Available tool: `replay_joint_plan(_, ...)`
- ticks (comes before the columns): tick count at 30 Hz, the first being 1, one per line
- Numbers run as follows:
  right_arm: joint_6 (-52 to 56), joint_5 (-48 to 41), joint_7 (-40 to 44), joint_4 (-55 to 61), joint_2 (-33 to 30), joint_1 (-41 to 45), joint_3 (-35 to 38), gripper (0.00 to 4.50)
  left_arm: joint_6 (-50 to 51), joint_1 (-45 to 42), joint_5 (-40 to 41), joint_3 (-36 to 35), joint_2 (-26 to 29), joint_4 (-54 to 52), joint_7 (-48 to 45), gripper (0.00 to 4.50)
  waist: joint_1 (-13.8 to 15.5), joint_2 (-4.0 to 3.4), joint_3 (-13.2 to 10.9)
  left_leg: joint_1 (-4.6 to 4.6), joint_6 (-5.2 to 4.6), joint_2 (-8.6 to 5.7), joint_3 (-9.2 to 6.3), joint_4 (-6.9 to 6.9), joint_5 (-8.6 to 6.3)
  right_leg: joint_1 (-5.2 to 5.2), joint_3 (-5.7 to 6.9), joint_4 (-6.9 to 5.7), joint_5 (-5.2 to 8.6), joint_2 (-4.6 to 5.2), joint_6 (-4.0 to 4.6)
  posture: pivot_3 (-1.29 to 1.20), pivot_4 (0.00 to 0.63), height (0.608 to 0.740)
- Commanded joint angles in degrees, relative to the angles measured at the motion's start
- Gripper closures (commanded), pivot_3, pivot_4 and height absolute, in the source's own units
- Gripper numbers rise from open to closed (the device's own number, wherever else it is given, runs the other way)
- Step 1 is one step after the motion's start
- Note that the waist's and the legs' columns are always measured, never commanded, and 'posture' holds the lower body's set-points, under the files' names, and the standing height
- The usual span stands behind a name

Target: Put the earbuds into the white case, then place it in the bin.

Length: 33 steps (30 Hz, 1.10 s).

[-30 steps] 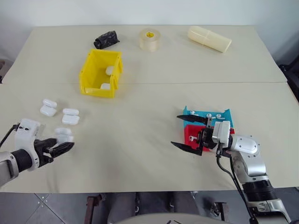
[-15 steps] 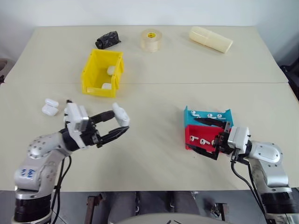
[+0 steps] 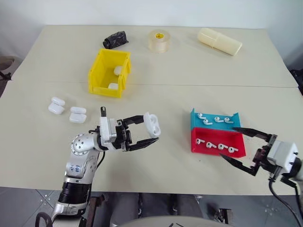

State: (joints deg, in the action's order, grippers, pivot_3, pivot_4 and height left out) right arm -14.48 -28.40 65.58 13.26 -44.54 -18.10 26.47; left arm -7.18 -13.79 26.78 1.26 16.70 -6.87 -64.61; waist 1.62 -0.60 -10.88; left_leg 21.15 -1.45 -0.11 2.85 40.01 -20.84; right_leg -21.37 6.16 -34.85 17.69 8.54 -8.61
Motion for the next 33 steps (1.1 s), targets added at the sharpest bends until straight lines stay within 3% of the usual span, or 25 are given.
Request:
replay_joint_plan(1,1.00,-2.56,2.73,0.51,-2.23,-4.05,7.28,0.00,-4.92,-0.06,1.30,1.87,-2.20,0.22,-1.91,1.76,-0.02,0.00,0.00,0.01,-0.01,0.00,0.00,0.00,-0.01,0.01,0.01,0.01,0.00,-0.01,0.00,0.00,0.150,0.740)
replay_joint_plan(8,5.78,-2.05,7.10,0.71,-6.35,-11.13,14.06,0.00,-6.67,1.71,2.38,4.78,-3.36,-0.42,-4.67,1.76,-0.07,-0.01,0.00,-0.04,-0.02,0.04,-0.02,0.00,-0.01,0.09,0.02,0.10,-0.02,-0.01,-0.03,0.00,0.150,0.740)
replay_joint_plan(14,23.65,0.12,5.45,9.05,-17.14,-12.11,13.97,0.00,-6.65,-0.22,2.82,6.76,-3.06,2.09,-8.61,1.76,-0.20,-0.08,0.04,-0.06,-0.05,0.25,-0.02,0.02,-0.02,0.12,0.01,0.12,-0.02,-0.01,-0.03,0.00,0.150,0.740)
replay_joint_plan(25,41.82,6.30,-1.15,14.64,-31.47,10.30,-10.90,0.00,-1.03,0.76,3.04,7.42,-1.44,-0.58,-5.64,1.76,0.05,-0.08,0.03,0.12,-0.05,0.17,-0.28,0.09,-0.02,0.12,0.16,0.19,-0.02,0.04,-0.04,0.00,0.150,0.740)
replay_joint_plan(33,48.18,12.69,-2.43,16.39,-34.14,20.22,-23.52,0.00,-0.28,0.35,2.57,7.68,-1.44,-1.71,-3.97,1.76,-0.15,-0.08,0.02,0.16,-0.06,0.15,-0.33,0.08,-0.02,0.13,0.21,0.26,-0.03,0.04,-0.06,0.00,0.150,0.740)
